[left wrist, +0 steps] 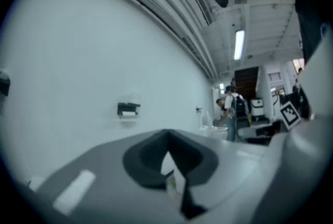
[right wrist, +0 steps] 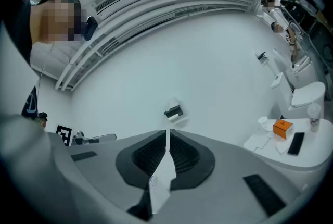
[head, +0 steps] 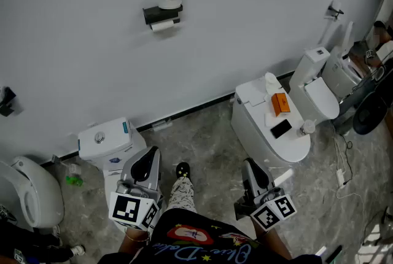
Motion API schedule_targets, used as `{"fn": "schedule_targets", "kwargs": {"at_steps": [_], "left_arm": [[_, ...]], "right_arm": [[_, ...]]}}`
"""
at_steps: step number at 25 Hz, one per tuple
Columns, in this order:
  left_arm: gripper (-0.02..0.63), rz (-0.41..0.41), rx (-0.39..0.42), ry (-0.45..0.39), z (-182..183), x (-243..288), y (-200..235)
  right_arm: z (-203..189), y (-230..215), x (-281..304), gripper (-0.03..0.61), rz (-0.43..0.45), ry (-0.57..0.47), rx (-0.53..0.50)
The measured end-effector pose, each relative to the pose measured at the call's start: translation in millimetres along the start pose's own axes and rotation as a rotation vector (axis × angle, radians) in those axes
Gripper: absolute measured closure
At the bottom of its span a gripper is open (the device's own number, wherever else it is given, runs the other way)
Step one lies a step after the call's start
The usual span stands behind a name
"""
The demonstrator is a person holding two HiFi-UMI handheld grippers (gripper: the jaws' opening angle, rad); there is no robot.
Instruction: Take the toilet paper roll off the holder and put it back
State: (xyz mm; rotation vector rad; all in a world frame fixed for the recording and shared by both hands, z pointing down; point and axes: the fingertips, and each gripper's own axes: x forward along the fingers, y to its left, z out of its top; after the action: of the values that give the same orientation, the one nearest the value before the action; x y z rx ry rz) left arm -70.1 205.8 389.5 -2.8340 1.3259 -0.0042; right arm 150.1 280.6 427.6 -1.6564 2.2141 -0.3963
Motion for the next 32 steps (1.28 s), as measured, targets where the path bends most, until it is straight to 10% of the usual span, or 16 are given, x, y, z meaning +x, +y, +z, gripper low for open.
{"fn": "schedule_targets", "kwargs": {"at_steps": [14, 24, 32], "left_arm": [[0.615, -0.031, 0.04, -0.057, 28.8, 222.9, 188.8], [0.615, 0.033, -0.005, -0.048, 43.0, 286.8, 240.4], [0.615, 0.054, -0.038, -0.031, 32.0, 300.8, 253.8]], "right_arm": [[32.2, -47.7, 303.1, 0.561, 0.059, -0.024, -0.034], [35.4, -76.7, 410.1, 0.561, 0.122, 0.059, -0.016], [85.0, -67.3, 491.5, 0.56, 0.331, 0.056, -0.281]]}}
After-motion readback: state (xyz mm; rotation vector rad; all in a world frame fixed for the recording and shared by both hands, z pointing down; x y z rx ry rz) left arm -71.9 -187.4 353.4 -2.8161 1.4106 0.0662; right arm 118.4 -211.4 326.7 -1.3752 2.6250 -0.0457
